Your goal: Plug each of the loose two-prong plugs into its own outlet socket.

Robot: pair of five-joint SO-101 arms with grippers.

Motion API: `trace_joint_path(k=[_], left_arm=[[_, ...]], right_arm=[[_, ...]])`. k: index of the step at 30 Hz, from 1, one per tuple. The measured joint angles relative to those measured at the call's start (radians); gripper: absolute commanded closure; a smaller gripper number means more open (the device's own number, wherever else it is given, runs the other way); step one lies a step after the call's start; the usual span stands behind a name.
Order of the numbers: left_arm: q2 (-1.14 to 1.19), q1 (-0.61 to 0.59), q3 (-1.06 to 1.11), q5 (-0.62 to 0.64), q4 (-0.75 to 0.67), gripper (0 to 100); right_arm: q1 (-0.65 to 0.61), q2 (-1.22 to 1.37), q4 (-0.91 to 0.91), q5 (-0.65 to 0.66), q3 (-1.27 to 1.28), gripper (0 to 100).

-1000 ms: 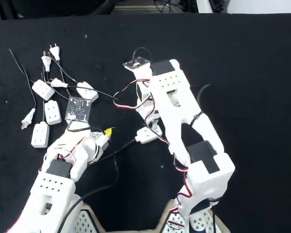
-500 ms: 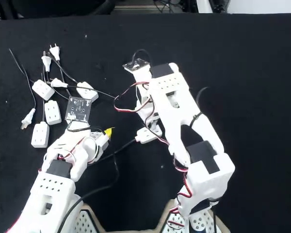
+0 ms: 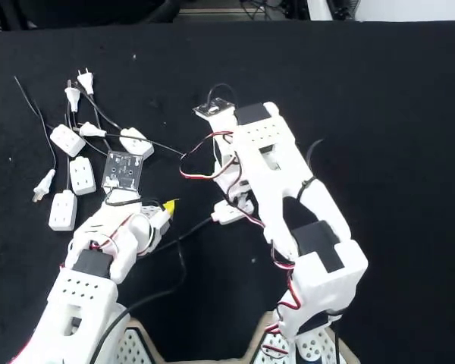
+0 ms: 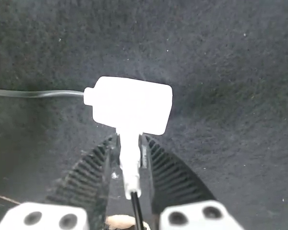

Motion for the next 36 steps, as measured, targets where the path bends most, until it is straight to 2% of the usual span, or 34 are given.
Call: trace_joint_path(k=[9, 36], left_arm=[[0.0, 0.0, 0.0, 0.0, 0.0, 77], [0.0, 0.0, 0.0, 0.0, 0.0, 77]], right_arm=[[-0.002, 0.0, -0.04, 0.0, 0.0, 98.8], [0.026, -0.005, -0.003, 0.0, 0.005, 98.8]])
